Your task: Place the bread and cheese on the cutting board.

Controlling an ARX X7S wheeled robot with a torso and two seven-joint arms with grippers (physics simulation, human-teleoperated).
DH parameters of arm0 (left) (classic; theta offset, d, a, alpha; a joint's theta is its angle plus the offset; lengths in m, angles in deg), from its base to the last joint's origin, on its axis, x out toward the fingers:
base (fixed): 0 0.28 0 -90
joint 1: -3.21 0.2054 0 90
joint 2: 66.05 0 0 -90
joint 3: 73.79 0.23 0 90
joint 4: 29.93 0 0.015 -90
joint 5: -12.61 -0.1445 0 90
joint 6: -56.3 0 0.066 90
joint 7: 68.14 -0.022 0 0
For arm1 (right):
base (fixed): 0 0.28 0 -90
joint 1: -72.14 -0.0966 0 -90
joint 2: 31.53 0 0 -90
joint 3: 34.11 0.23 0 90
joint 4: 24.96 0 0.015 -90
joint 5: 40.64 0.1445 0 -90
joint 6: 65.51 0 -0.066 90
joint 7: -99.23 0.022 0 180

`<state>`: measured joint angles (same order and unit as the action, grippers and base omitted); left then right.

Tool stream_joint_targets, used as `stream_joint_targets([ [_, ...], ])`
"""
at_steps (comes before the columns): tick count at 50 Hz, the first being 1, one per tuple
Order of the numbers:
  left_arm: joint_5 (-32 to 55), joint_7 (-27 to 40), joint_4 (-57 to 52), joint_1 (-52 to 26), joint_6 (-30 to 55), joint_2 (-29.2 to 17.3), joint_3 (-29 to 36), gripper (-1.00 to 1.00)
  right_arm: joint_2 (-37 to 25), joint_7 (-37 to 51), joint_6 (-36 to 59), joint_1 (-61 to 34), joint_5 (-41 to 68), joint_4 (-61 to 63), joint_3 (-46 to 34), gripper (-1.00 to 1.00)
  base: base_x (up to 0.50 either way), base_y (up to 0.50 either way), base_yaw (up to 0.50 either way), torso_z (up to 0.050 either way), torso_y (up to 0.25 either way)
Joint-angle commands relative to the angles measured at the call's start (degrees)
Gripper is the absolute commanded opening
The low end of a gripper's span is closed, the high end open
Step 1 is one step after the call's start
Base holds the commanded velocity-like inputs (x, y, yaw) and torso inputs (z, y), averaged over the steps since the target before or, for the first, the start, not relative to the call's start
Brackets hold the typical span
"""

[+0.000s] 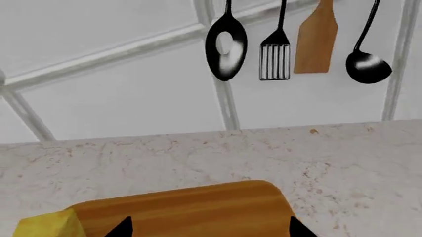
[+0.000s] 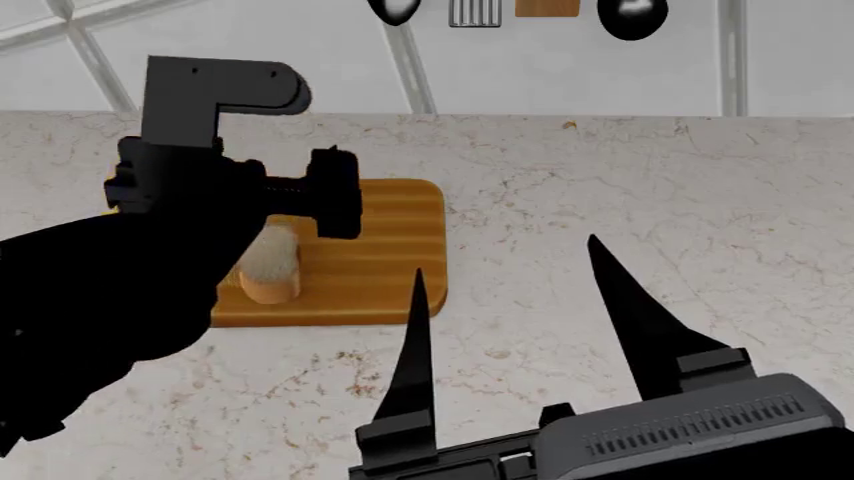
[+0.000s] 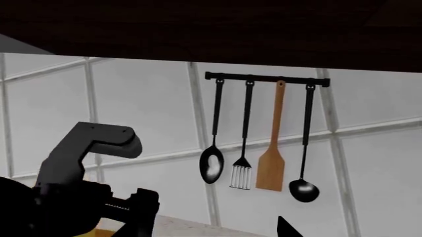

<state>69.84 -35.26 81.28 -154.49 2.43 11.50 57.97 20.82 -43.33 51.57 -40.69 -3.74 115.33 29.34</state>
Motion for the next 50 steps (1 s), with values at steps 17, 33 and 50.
stream_joint_targets([
  [17,11.2,11.9,-33.6,7.8,3.4,-12.9,-7.4,1.0,-0.8,1.3,0.5,-0.2,0.5,1.0,0.2,1.0,0.0,0.0,0.0,0.0,0.0],
  [33,19.0,19.2,-51.1,14.9,0.7,-20.1,-14.1,1.0,-1.0,2.4,1.4,-0.7,1.2,2.1,0.1,1.0,0.0,0.0,0.0,0.0,0.0],
  [50,24.1,23.4,-60.4,17.9,-1.9,-24.5,-19.0,1.0,-1.1,2.7,1.5,-1.0,1.3,2.3,-0.1,1.0,0.0,0.0,0.0,0.0,0.0],
])
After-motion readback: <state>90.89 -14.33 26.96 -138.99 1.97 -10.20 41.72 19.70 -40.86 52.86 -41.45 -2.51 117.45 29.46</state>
